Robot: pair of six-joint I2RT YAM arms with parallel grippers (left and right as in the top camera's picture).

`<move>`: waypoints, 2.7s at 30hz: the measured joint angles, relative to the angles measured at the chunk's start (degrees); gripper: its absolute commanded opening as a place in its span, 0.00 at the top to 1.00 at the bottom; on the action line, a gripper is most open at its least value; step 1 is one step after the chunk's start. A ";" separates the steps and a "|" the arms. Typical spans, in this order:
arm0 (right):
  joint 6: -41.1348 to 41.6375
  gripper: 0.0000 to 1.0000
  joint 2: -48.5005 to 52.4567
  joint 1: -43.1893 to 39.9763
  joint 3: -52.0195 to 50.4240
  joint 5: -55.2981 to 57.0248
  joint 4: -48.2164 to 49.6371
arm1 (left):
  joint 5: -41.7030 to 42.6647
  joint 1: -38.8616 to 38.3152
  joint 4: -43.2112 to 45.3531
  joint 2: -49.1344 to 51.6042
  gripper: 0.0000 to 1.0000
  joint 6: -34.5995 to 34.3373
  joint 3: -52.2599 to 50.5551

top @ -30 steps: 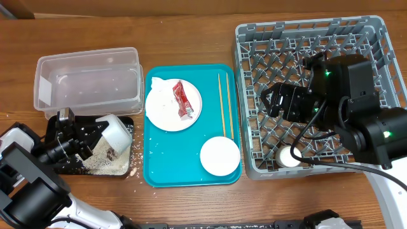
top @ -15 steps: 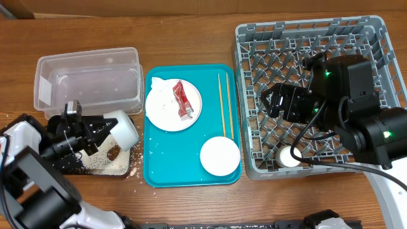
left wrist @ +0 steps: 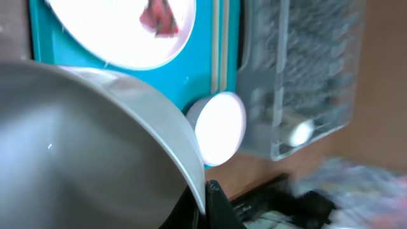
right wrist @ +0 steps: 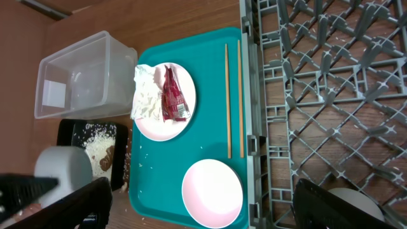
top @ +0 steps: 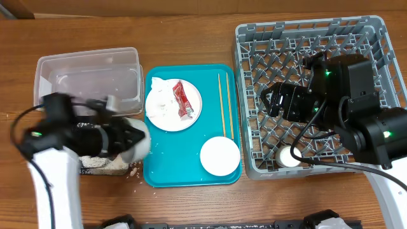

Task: Sort waste into correct bins and load items into the dishwasher
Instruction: 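Set the emptied steel bowl back on the teal tray with the left gripper, then grasp the red wrapper from the plate and drop it into the clear bin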

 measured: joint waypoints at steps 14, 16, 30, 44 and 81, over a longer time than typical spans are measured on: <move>0.00 0.04 0.00 0.00 0.00 0.02 -0.17 | -41.07 -47.63 13.00 8.61 0.95 -38.82 -4.44; 0.02 0.04 0.02 0.00 0.00 0.00 -0.17 | -42.27 -48.65 14.71 12.20 0.93 -40.48 -4.52; 0.00 0.01 0.09 0.00 0.00 1.16 -0.09 | -46.49 -49.05 11.80 18.88 0.01 -43.36 4.52; 0.00 0.01 0.37 0.00 0.00 1.55 -0.04 | -50.21 -37.20 31.39 29.86 0.28 -31.26 6.19; 0.00 0.04 5.77 0.00 0.00 -1.05 -2.99 | -48.15 -21.81 13.81 27.87 0.96 -30.16 30.05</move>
